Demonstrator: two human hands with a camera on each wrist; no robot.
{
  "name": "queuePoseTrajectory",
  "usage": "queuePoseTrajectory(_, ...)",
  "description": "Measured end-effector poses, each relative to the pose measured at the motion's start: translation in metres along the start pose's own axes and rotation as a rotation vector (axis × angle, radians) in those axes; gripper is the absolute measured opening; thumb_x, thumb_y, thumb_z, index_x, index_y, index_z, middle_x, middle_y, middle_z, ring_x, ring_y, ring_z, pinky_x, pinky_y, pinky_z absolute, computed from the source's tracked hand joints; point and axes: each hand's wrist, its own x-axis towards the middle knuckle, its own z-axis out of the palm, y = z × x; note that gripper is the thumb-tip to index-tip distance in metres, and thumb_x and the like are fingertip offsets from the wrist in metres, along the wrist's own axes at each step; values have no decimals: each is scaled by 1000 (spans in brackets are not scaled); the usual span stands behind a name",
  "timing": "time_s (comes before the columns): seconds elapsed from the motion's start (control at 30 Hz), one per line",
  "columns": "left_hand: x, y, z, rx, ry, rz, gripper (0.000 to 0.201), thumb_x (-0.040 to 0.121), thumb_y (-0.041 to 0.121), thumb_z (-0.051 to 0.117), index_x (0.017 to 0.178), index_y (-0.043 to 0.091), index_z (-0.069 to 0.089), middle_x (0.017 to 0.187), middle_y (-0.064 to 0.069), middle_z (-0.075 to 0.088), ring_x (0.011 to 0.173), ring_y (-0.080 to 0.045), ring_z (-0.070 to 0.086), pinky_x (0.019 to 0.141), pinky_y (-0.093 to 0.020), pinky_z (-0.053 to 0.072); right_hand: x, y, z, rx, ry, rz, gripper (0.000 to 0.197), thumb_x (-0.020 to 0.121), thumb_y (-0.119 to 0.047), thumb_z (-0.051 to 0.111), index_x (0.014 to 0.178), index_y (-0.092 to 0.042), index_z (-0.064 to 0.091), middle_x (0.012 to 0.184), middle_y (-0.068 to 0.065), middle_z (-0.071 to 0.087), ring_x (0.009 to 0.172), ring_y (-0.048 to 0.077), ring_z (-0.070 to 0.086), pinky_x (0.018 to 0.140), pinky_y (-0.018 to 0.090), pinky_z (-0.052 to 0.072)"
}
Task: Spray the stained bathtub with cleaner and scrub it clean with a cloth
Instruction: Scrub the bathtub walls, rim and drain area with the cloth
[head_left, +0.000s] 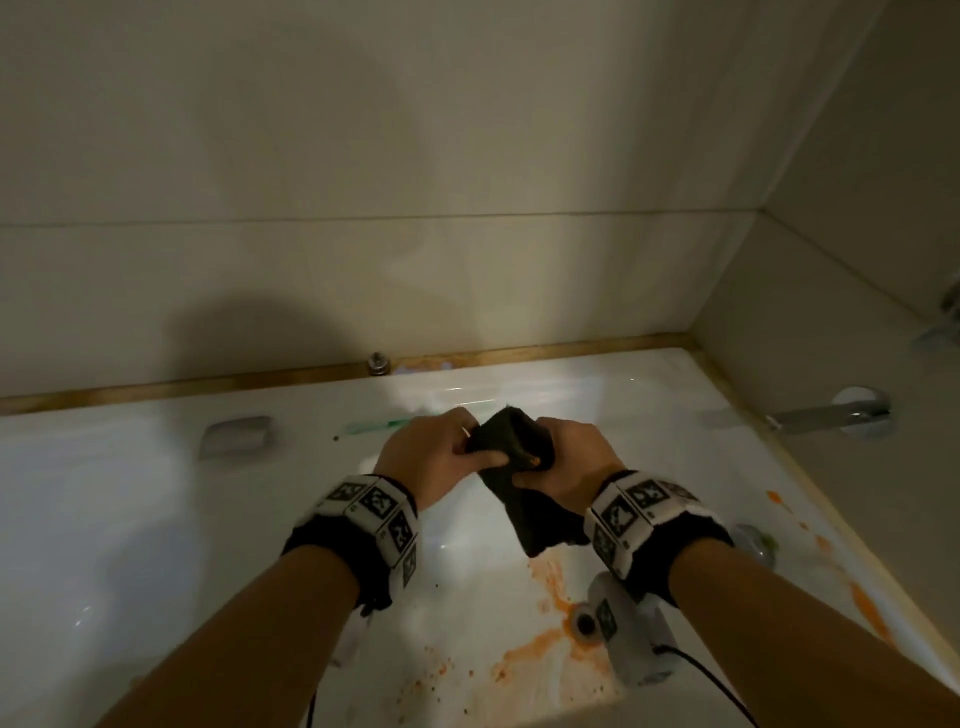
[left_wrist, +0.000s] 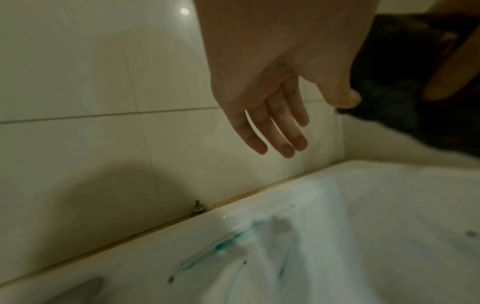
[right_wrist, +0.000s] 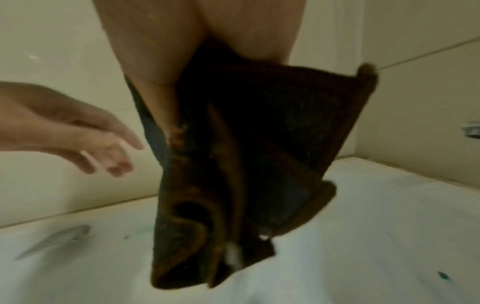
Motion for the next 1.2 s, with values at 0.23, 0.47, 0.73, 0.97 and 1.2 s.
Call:
queuePoseTrajectory(0.23, 78, -98, 4, 476, -76, -135, 49, 95, 29, 48, 142, 32, 34, 138, 7, 48, 126, -14, 45, 106, -31, 37, 84, 83, 12, -143, 94, 205, 30, 85, -29, 61, 107, -17, 45, 99, 8, 61, 95, 30, 60, 79, 31, 44)
queuePoseTrajectory(0.47, 155, -154, 6, 677, -43, -210, 58, 95, 23, 49, 147, 25, 24, 148, -4, 36, 133, -24, 38, 108, -36, 34, 188, 113, 18, -146, 206, 305, 41, 96, -45, 37, 114, -10, 49, 116, 18, 57, 101, 34, 56, 85, 36, 42)
queuePoseTrajectory(0.73, 210, -223, 15, 768, -108, -334, 67, 89, 38, 58, 145, 14, 28, 146, -10, 36, 131, -28, 40, 108, -38, 36, 296, 120, 7, -249, 451, 304, 54, 98, -48, 24, 105, -2, 50, 93, 18, 57, 75, 30, 51, 65, 32, 34)
queuePoseTrajectory(0.97, 209, -251, 32, 901, -160, -286, 61, 102, 25, 34, 151, 19, 0, 158, -6, 11, 140, -18, 28, 110, -29, 29, 343, 116, 43, -232, 357, 317, 40, 99, -33, 40, 118, -1, 55, 122, 22, 55, 107, 34, 55, 87, 35, 46)
queuePoseTrajectory(1.2, 224, -254, 36, 970, -5, -188, 44, 99, 18, 37, 143, 19, 33, 116, 3, 62, 104, -17, 61, 86, -26, 51, 311, 58, 129, 57, 184, 35, 28, 96, -26, 44, 124, -21, 44, 126, 15, 49, 100, 34, 57, 84, 39, 48)
